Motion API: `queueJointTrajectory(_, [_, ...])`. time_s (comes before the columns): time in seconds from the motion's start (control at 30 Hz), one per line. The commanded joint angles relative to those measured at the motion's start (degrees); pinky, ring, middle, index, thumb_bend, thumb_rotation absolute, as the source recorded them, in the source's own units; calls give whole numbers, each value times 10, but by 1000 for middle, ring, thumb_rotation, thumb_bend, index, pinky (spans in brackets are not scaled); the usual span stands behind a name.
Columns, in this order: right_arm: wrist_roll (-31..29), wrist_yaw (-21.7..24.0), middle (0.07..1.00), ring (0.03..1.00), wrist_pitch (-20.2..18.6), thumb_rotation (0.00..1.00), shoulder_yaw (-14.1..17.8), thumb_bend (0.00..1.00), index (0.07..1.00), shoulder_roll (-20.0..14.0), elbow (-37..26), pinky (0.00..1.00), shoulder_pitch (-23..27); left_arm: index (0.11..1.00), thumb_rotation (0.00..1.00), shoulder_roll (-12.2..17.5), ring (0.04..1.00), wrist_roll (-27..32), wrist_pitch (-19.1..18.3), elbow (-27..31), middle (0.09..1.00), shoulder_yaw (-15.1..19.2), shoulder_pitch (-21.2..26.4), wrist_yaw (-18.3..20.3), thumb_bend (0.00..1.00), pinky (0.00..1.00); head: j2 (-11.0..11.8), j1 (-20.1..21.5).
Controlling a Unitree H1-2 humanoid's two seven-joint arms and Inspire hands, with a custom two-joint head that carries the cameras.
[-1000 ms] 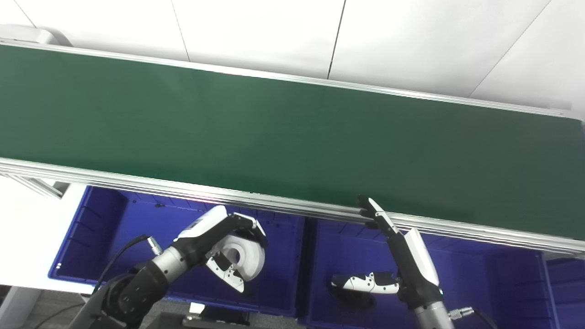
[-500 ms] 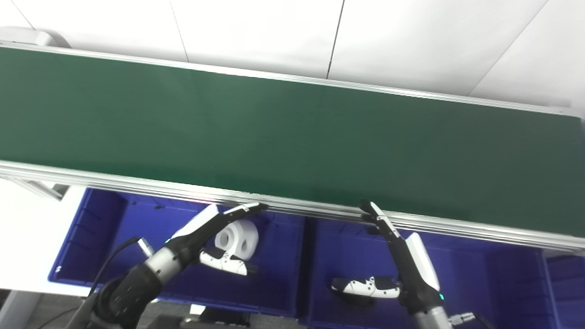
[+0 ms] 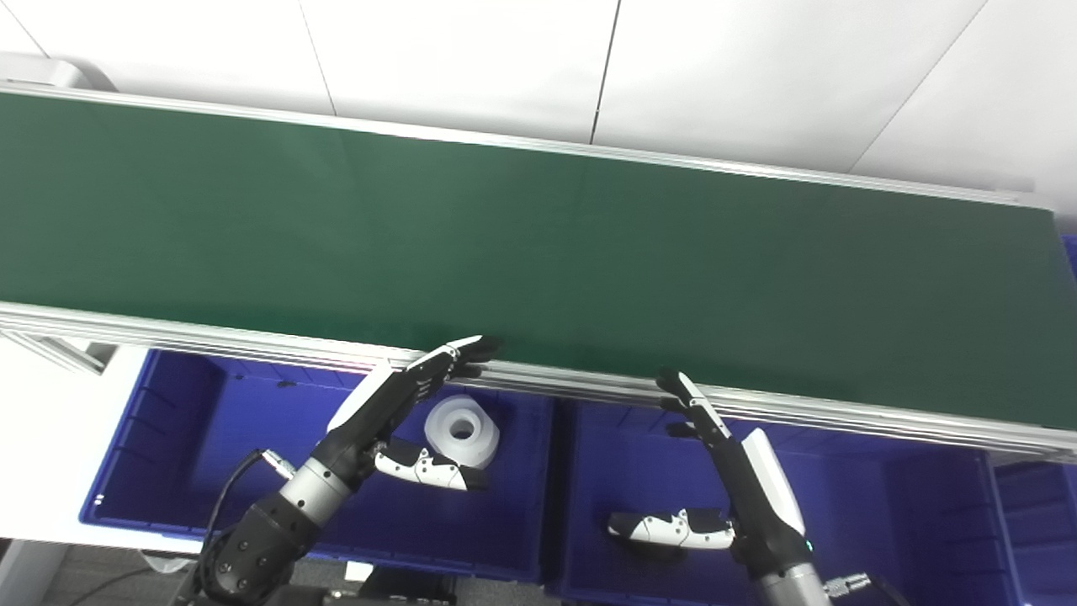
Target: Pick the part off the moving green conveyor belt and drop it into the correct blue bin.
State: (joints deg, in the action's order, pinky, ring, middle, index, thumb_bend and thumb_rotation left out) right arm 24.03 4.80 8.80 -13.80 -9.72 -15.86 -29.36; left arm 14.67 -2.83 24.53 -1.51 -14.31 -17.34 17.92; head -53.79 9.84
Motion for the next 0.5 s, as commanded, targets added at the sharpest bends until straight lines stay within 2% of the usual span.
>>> queueJointTrajectory(0.0, [-12, 2, 929, 876, -8, 381, 2, 963, 947, 4, -23, 708, -4, 865, 244, 9, 878, 3, 20, 3, 897, -3, 7, 8, 910, 814, 0, 1])
queueJointTrajectory(0.13, [-15, 2, 927, 869, -15, 372, 3, 965, 940, 7, -29, 734, -5, 866, 264, 13, 862, 4, 22, -3, 890, -5, 12, 13, 917, 796, -3, 4])
queueJointTrajectory(0.2, [-13, 1, 922, 859, -14, 377, 4, 965, 934, 8, -29, 724, -6, 861, 260, 14, 855, 8, 20, -5, 884, -6, 14, 15, 916, 790, -5, 3])
queueJointTrajectory(0.3, [-7, -2, 915, 842, -14, 388, 5, 966, 922, 11, -29, 657, -5, 851, 249, 14, 846, 6, 17, -13, 877, -6, 17, 16, 919, 778, -7, -1])
queueJointTrajectory(0.47, [-10, -5, 907, 836, -3, 387, 7, 958, 913, 14, -22, 654, -5, 849, 259, 16, 842, -9, 23, -19, 873, -6, 20, 9, 913, 774, -7, -4])
